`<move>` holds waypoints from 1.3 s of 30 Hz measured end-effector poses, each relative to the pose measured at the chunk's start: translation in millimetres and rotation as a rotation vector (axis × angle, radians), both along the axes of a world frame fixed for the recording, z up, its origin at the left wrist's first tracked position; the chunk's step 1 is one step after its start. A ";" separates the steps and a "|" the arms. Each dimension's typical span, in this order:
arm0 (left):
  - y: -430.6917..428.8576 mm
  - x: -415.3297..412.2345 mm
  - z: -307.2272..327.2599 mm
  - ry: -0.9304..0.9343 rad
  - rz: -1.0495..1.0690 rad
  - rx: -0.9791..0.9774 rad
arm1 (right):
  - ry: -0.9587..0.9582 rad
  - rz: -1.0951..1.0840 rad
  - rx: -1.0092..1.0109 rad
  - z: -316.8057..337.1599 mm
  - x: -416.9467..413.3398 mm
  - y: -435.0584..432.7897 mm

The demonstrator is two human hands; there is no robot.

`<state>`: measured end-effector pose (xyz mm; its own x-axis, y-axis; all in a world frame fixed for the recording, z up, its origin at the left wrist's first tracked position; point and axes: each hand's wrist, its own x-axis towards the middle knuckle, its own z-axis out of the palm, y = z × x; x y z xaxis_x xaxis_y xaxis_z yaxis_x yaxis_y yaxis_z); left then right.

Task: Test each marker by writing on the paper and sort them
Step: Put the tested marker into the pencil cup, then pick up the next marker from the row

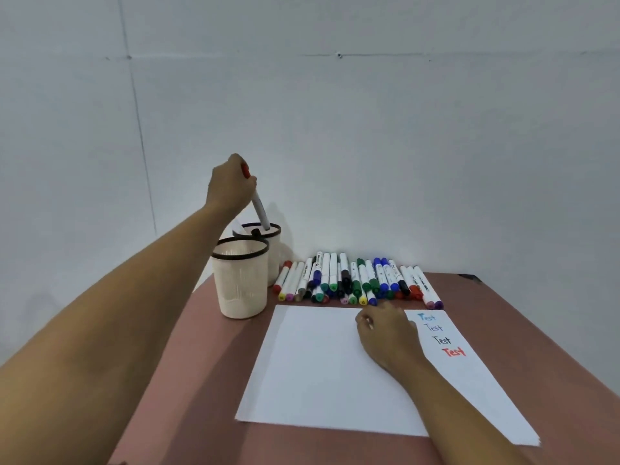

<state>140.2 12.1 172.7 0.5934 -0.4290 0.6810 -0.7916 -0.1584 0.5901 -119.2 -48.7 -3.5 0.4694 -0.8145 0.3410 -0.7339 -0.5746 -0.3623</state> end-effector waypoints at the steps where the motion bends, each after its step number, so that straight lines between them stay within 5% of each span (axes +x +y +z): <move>1: -5.3 4.5 -4.2 0.009 0.004 0.051 | -0.001 0.001 0.002 0.4 -0.2 -0.1; 10: -32.1 9.2 -40.9 -0.038 -0.090 0.583 | -0.002 0.007 0.027 0.4 -0.2 -1.2; 22: -5.7 -85.1 -68.2 -0.368 -0.287 0.346 | -0.010 0.016 0.068 3.1 -1.0 0.9; 29: 9.5 -119.8 -163.7 -0.310 -0.345 0.620 | -0.106 0.009 0.130 5.6 -3.3 0.0; 39: 6.1 -112.2 -177.3 -0.210 -0.435 0.692 | -0.004 0.018 0.071 20.7 6.9 -10.4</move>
<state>28.0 18.3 -4.6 0.1688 -0.9514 0.2577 -0.9483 -0.0854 0.3057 -112.3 -59.1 17.2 0.4826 -0.8282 0.2850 -0.7220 -0.5604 -0.4058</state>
